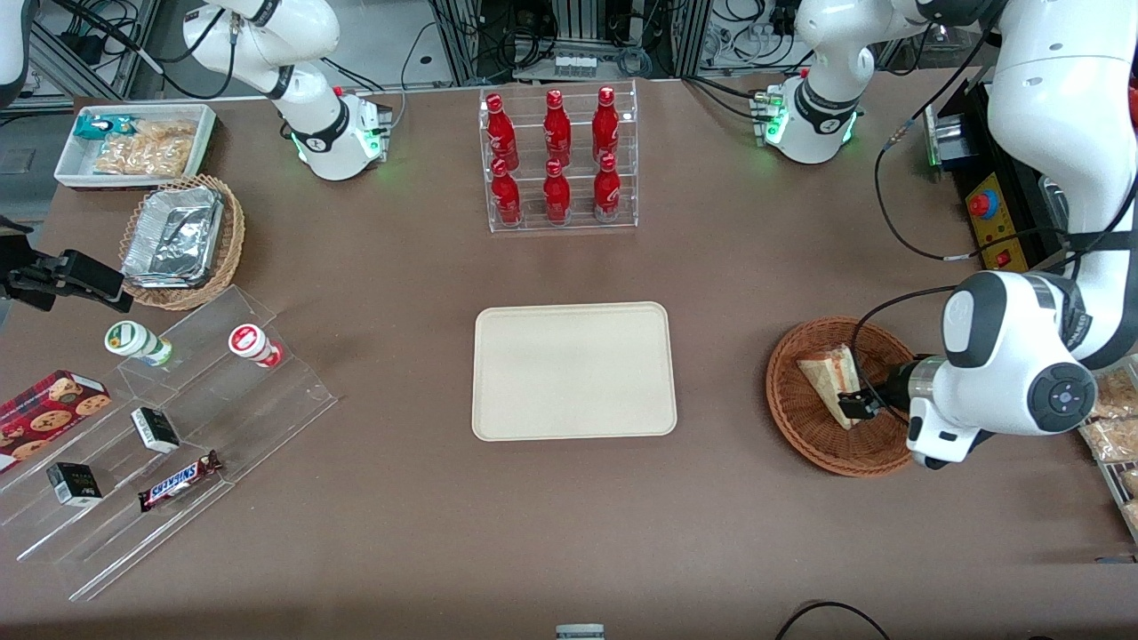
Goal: Place sandwich from basket to tray
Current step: 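Close the left gripper on the wrapped sandwich and lift it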
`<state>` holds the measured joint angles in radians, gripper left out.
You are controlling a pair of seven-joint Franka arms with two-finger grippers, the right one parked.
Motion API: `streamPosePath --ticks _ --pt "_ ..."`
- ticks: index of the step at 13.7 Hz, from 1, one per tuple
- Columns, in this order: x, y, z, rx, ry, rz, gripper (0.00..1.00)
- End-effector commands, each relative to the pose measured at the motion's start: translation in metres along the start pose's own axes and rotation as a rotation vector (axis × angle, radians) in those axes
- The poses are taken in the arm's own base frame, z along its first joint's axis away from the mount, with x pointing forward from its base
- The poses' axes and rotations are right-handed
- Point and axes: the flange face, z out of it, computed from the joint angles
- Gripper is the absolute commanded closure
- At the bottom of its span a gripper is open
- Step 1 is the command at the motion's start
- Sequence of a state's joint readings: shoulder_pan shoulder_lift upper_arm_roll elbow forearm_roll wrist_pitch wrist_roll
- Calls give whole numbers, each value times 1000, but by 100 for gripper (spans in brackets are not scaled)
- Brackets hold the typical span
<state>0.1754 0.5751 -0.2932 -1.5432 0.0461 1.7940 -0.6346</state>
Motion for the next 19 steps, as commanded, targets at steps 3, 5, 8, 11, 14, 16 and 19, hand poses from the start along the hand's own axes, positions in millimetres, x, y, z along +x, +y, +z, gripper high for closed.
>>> streamPosePath --ticks 3,5,8,11,14,16,19 --pt "1 7 42 -26 -5 -56 0" --pt "-2 10 57 -34 3 -57 0" --pt "-2 10 78 -35 -5 -58 0" --pt "-2 9 80 -31 -8 -58 26" --pt "-2 8 80 -27 -13 -44 85" --pt "-3 8 74 -30 -2 -37 86" --pt "-7 13 49 -44 33 16 86"
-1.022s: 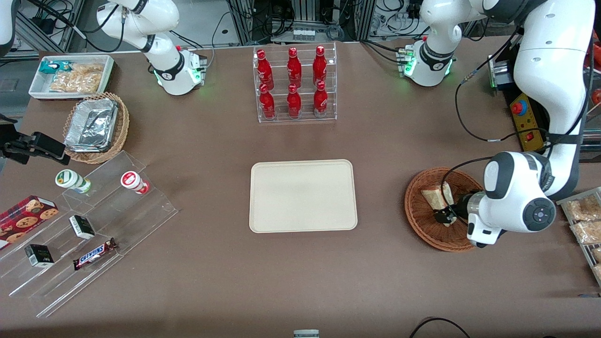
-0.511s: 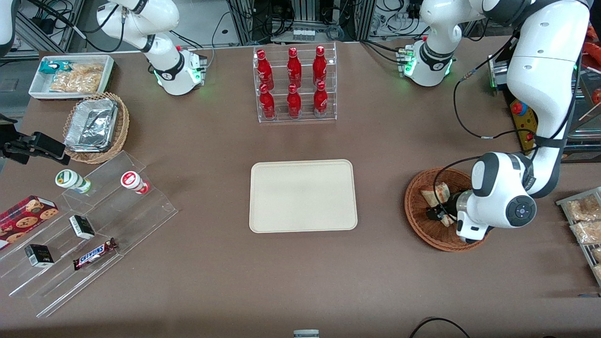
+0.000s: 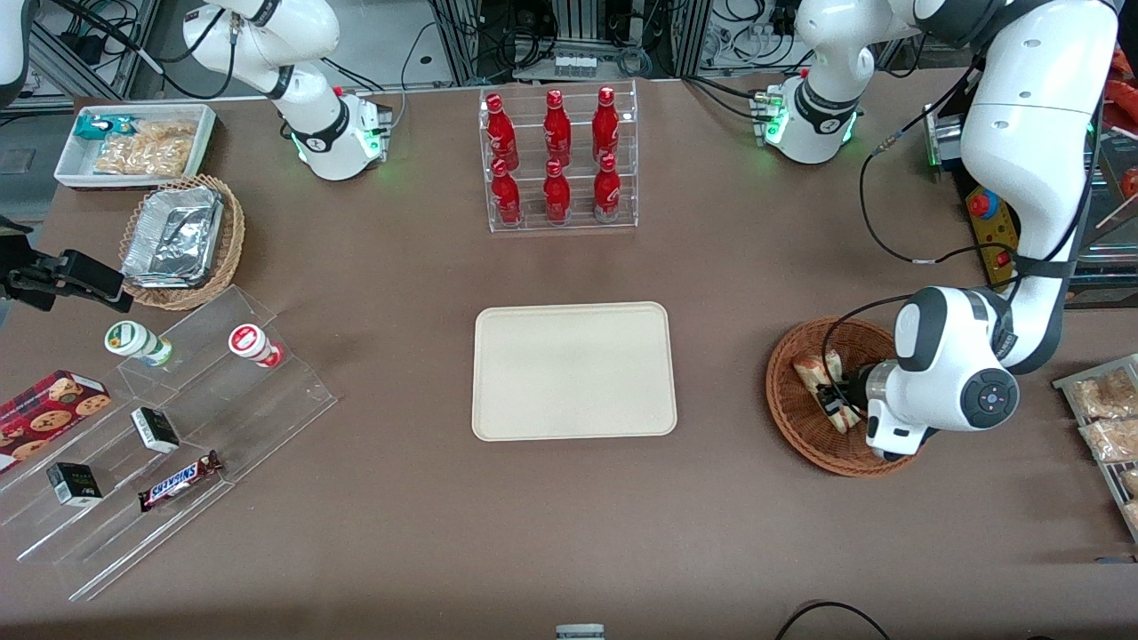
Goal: Place sandwich from basket to tray
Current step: 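Close the left gripper on the wrapped sandwich and lift it, then carry the sandwich with the left gripper over the cream tray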
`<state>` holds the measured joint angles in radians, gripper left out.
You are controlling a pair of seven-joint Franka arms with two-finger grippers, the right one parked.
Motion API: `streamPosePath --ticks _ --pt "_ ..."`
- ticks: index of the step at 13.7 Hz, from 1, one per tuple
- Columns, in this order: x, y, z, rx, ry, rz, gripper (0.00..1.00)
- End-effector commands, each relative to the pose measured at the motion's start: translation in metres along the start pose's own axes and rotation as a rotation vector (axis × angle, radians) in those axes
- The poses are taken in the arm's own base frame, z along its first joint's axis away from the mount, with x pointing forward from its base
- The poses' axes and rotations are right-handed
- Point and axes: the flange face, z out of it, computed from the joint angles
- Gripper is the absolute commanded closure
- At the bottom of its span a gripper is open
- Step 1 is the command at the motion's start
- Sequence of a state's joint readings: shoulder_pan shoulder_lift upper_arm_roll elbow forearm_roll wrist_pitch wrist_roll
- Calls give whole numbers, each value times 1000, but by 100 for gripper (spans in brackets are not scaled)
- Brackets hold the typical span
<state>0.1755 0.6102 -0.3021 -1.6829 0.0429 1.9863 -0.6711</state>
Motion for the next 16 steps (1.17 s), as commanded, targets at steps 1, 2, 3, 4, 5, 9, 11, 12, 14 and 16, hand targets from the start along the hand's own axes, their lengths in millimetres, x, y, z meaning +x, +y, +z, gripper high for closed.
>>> streamPosePath --ticks 1,2,3,4,5,9,11,12,14,16 --pt "-17 15 -35 -28 38 68 86" --pt "-22 24 -48 -44 55 77 86" --pt "-29 36 -58 -61 65 95 85" --pt "-37 45 -62 -69 68 113 85" --pt "-42 51 -68 -78 75 124 85" --pt "-61 76 -85 -115 93 177 84" --pt "-78 96 -88 -131 96 222 84" --pt "-89 110 -93 -145 100 247 84" --pt "-120 145 -86 -140 98 288 84" --pt "-140 173 -81 -144 101 294 81"
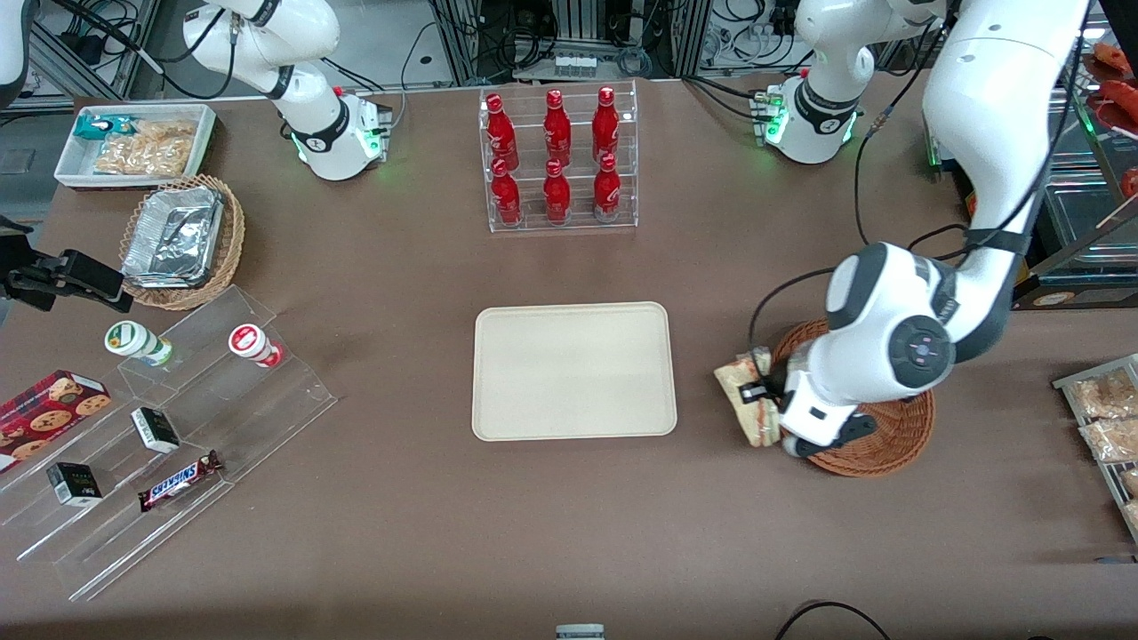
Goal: Place sandwich from basket to tray
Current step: 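Carry the sandwich with the left gripper over the cream tray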
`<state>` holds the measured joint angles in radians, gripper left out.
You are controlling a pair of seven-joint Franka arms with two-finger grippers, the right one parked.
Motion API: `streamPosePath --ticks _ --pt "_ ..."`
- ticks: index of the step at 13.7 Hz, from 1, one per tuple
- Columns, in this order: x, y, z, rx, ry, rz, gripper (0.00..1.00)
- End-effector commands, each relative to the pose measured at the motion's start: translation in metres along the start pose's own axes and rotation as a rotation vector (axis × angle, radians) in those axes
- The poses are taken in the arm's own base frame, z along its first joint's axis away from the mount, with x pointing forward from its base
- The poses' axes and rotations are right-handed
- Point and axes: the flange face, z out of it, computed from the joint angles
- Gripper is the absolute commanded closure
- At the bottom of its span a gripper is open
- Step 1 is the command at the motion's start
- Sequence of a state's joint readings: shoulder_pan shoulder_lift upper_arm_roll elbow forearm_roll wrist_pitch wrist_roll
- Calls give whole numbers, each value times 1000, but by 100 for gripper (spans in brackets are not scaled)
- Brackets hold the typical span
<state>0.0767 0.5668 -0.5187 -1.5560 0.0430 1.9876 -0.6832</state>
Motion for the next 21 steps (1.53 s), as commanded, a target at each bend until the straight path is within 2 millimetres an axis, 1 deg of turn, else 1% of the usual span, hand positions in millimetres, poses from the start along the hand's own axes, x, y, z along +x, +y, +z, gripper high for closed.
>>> streamPosePath --ticks 1,2,3,4,6,7,8,10,11,13,14,15,17,18,19,20,21 --pt "-16 44 11 10 13 46 78" --pt "-29 58 18 31 19 79 77" --pt "-41 71 27 38 9 103 78" --pt "-48 79 36 40 -5 113 82" --pt "-76 108 59 52 -34 152 83" --pt "-87 122 65 50 -37 158 83" --pt "-91 136 74 37 -41 158 83" --pt "-108 176 88 1 -29 121 83" --pt "-114 188 92 -8 -30 110 83" --pt "-116 192 104 -1 -41 113 82" --pt "-120 194 110 17 -31 135 81" --pt "-120 192 116 39 -14 145 81" --pt "-114 191 138 52 -28 144 81" --pt "-122 197 143 57 -30 159 80" --pt "-122 197 144 57 -33 161 79" --pt "-122 196 151 62 -40 161 79" --pt "-121 199 154 56 -41 158 76"
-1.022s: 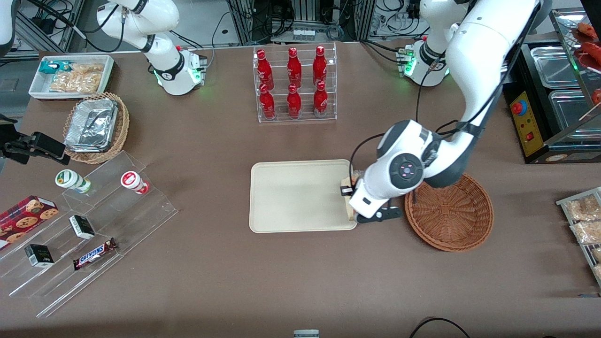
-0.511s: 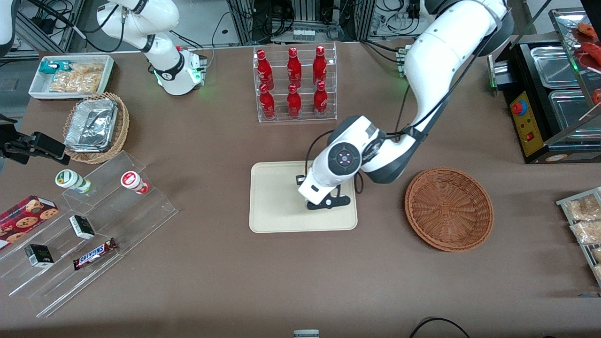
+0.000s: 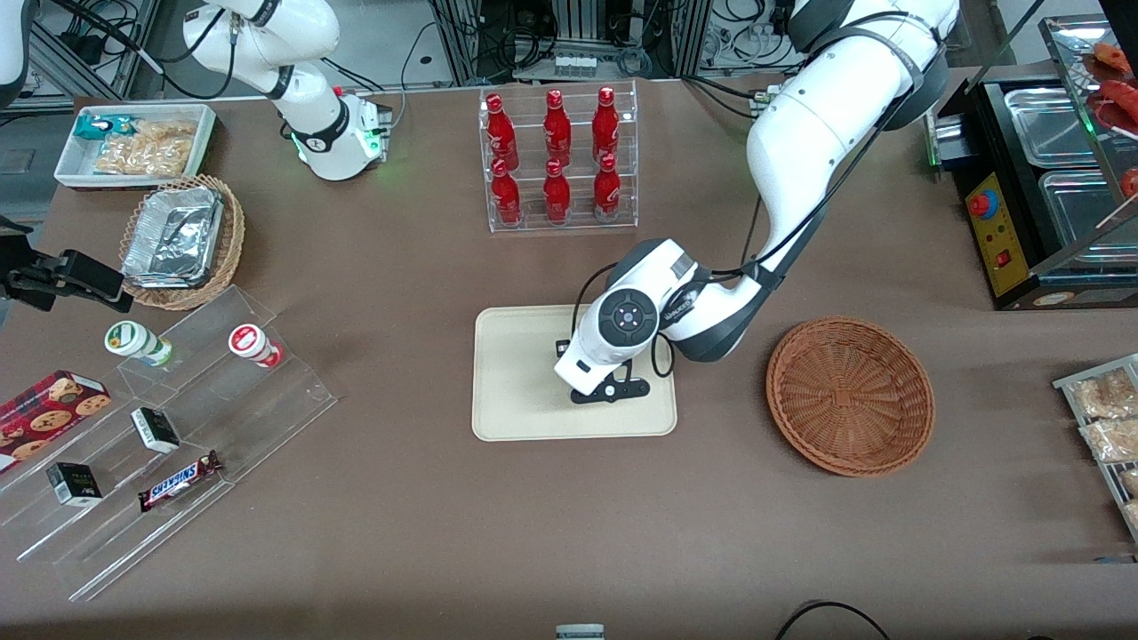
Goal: Place sandwich from basket to tray
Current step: 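Carry the sandwich with the left gripper over the cream tray, then lower the sandwich onto the tray and open the left gripper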
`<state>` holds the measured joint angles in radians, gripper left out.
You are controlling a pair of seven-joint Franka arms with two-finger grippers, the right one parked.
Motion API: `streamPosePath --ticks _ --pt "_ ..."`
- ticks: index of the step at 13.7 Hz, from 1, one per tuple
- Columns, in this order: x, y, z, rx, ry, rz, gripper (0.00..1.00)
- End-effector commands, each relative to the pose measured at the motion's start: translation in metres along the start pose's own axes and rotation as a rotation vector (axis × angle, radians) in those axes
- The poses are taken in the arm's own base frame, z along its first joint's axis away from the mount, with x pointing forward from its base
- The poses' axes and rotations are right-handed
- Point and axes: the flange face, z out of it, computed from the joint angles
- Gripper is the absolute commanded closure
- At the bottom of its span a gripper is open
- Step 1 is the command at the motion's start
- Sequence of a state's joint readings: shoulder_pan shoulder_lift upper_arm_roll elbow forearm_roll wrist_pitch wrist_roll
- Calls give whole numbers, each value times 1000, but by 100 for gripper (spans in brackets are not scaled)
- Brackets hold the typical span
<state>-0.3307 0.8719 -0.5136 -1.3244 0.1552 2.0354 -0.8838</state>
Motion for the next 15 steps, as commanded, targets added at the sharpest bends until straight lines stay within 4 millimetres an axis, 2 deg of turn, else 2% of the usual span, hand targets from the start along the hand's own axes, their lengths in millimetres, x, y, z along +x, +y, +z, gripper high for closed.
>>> streamPosePath --ticks 1,4,5,6,8,9,12,14,15 --pt "7 15 9 -16 15 -7 66" --pt "8 23 21 -4 37 -27 47" --pt "10 22 21 -8 40 -33 28" --pt "11 22 20 -6 46 -35 0" --pt "20 15 9 -1 71 -56 0" --pt "23 16 -5 -9 91 -59 0" --pt "30 3 -79 -11 181 -82 0" --pt "35 -25 -132 35 223 -115 0" --pt "40 -49 -158 73 215 -143 0"
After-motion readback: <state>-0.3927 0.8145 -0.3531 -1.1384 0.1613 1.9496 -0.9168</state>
